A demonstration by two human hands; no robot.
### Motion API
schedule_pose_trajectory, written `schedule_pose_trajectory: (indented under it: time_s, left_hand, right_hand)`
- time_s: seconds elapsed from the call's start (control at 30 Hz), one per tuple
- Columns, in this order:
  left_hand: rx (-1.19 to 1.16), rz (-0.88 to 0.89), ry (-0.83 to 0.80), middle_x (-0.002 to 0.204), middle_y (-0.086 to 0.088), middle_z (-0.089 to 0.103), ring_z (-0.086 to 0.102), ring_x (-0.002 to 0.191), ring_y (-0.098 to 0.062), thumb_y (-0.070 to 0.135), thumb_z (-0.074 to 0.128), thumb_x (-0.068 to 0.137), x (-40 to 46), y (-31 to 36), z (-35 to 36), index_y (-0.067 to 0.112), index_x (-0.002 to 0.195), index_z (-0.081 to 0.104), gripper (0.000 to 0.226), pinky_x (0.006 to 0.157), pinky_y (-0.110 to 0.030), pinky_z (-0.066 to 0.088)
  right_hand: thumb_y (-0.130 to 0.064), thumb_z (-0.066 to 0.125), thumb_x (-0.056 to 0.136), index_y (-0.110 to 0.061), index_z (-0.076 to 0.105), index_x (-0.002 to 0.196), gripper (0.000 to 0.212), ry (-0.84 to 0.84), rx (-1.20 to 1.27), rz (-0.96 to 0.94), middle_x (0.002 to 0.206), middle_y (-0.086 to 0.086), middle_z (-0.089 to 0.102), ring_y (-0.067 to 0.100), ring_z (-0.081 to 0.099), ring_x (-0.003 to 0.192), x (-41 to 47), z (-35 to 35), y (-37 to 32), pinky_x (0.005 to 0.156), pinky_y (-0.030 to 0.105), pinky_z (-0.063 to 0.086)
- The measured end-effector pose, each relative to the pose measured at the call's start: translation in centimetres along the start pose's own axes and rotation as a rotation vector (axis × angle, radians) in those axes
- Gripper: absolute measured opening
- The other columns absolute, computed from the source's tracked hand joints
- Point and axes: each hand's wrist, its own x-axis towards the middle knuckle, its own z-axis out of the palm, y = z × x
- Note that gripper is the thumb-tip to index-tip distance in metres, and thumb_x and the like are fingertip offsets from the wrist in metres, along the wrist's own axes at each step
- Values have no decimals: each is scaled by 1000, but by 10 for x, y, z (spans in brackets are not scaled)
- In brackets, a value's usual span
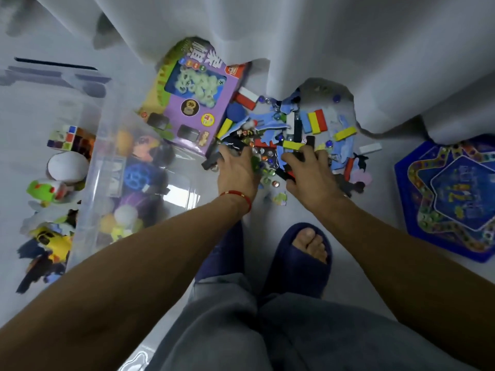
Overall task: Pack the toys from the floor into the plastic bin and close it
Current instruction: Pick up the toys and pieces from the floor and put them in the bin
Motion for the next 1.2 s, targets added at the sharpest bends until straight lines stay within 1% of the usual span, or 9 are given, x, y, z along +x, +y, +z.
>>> schedule_pose_trajectory:
  time_s: [0.2, 0.4, 0.57, 0.7, 0.77, 0.87, 0.97, 1.07, 1.2]
  left_hand:
    - [-54, 97, 72, 130, -17, 37, 60, 89, -29, 2, 78, 77, 7, -9, -3, 13, 103, 60, 33, 87, -39, 57]
    - [-195, 138, 51, 136, -12, 38, 55, 113, -27, 8, 78, 81, 6, -24, -12, 10, 110, 67, 31, 97, -21, 44]
    - [-198, 141, 57, 127, -12, 47, 54, 111, -25, 8, 75, 82, 2, -28, -18, 7, 113, 71, 31, 98, -24, 46]
    - [-307, -12, 98, 113, -5, 63, 54, 95, -9, 17, 78, 81, 1, -29, -27, 11, 106, 75, 25, 83, -16, 45]
    - [-427, -133, 72, 107, 0, 69, 58, 88, -6, 18, 79, 81, -1, -26, -36, 13, 105, 76, 25, 74, -12, 48]
    - [-603, -291, 49, 105, 1, 70, 64, 90, -11, 18, 80, 79, -12, -24, -48, 15, 104, 75, 26, 82, -21, 55]
    - [-853, -397, 60, 106, -2, 72, 69, 96, -18, 21, 85, 72, -34, -28, -67, 20, 96, 76, 26, 88, -35, 58]
    - [-1156, -378, 64, 100, -11, 74, 72, 92, -26, 11, 84, 74, -65, -36, -102, 11, 95, 74, 24, 88, -41, 59]
    - [-1426, -290, 212, 101, -20, 73, 71, 95, -33, 1, 79, 78, -113, -60, -180, 1, 95, 71, 19, 86, -40, 59]
  right_hand:
    - [-7, 67, 84, -24, 49, 118, 42, 20, 106, 43, 127, 14, 37, 38, 34, 117, 4, -1, -6, 82, 43, 42]
    - [0, 65, 82, -24, 54, 112, 40, 87, 219, 25, 121, 10, 42, 32, 37, 113, 0, -3, -4, 82, 37, 40]
    - [11, 59, 77, -16, 57, 108, 41, 269, 272, 37, 108, 15, 53, 35, 51, 96, -4, -10, 7, 69, 40, 41]
    - [16, 45, 86, -13, 53, 109, 37, 393, 284, 119, 98, 12, 56, 30, 56, 82, -9, -23, 20, 57, 38, 41]
    - [12, 47, 91, -19, 49, 109, 36, 419, 355, 203, 101, 7, 59, 24, 58, 83, -13, -33, 26, 57, 40, 50]
    - [6, 52, 94, -27, 46, 108, 36, 440, 548, 260, 89, 5, 60, 26, 65, 75, -22, -53, 26, 55, 46, 57]
    - [-2, 57, 92, -22, 50, 114, 30, 362, 866, 336, 95, 3, 60, 22, 66, 62, -31, -88, 8, 47, 37, 56]
    - [-8, 59, 92, -18, 53, 119, 30, 127, 1064, 412, 105, 12, 60, 23, 59, 56, -36, -128, -33, 46, 25, 52]
    - [-3, 55, 92, -9, 60, 103, 13, -142, 1038, 147, 79, 11, 51, 19, 50, 50, -50, -199, -120, 48, 27, 53]
